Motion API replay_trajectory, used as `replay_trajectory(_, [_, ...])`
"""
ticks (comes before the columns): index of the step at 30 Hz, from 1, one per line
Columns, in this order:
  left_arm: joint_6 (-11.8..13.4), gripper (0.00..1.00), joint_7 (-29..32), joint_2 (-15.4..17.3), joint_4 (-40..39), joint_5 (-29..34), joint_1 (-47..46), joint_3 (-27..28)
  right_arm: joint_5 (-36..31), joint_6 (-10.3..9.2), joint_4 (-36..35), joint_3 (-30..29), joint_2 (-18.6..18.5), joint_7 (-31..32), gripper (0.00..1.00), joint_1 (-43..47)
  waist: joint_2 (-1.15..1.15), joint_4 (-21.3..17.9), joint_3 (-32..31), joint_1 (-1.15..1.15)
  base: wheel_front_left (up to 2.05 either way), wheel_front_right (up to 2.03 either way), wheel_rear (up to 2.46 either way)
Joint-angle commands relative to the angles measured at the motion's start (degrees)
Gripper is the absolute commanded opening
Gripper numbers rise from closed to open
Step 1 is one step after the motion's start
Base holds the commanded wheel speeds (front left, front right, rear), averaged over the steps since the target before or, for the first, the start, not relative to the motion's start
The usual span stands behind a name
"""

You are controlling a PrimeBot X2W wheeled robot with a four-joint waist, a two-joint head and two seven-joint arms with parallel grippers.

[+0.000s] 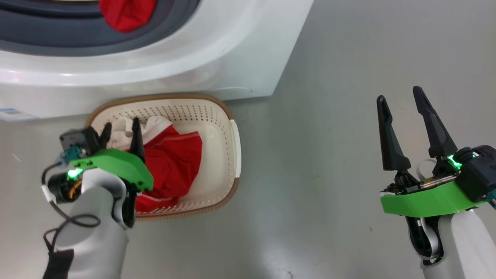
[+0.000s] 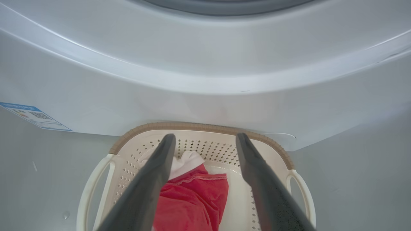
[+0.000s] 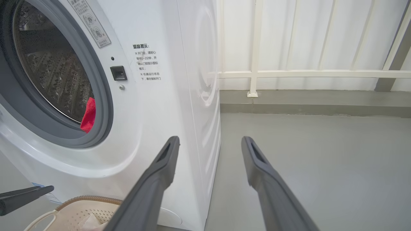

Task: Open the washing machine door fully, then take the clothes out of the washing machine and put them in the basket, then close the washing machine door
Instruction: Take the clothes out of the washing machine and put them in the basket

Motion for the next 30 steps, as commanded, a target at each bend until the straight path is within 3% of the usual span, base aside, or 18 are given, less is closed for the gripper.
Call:
replay_trajectory(1, [0.14,1.0,-0.68,1.61,-1.86,0.98,2.48,1.08,-0.15,0.36,-1.13,0.76,0.04,-0.36,1.0,1.05,0.0,0.82,-1.97,0.0,0.0,0.0,0.0])
replay_trajectory(9, [-0.23,1.0,-0.69,1.0,-12.42,1.83,8.64,3.11,-0.54,0.36,-0.57,-0.78,0.04,-0.36,1.0,2.48,0.0,1.49,-6.07,0.0,0.0,0.0,0.0])
replay_trajectory(18, [0.29,1.0,-0.69,0.32,-29.89,5.53,19.07,4.44,-0.63,0.36,0.71,-2.27,0.04,-0.36,1.0,4.97,0.0,1.85,-11.84,0.0,0.0,0.0,0.0])
replay_trajectory(23, [-1.45,1.0,-0.7,0.09,-36.22,5.83,23.71,5.03,-0.33,0.36,1.43,-2.94,0.04,-0.36,1.0,6.52,0.0,1.98,-14.47,0.0,0.0,0.0,0.0])
replay_trajectory(30, [-1.47,1.0,-0.7,0.41,-42.35,7.96,28.74,5.92,-0.51,0.36,2.11,-3.46,0.04,-0.36,1.0,8.34,0.0,1.61,-17.13,0.0,0.0,0.0,0.0])
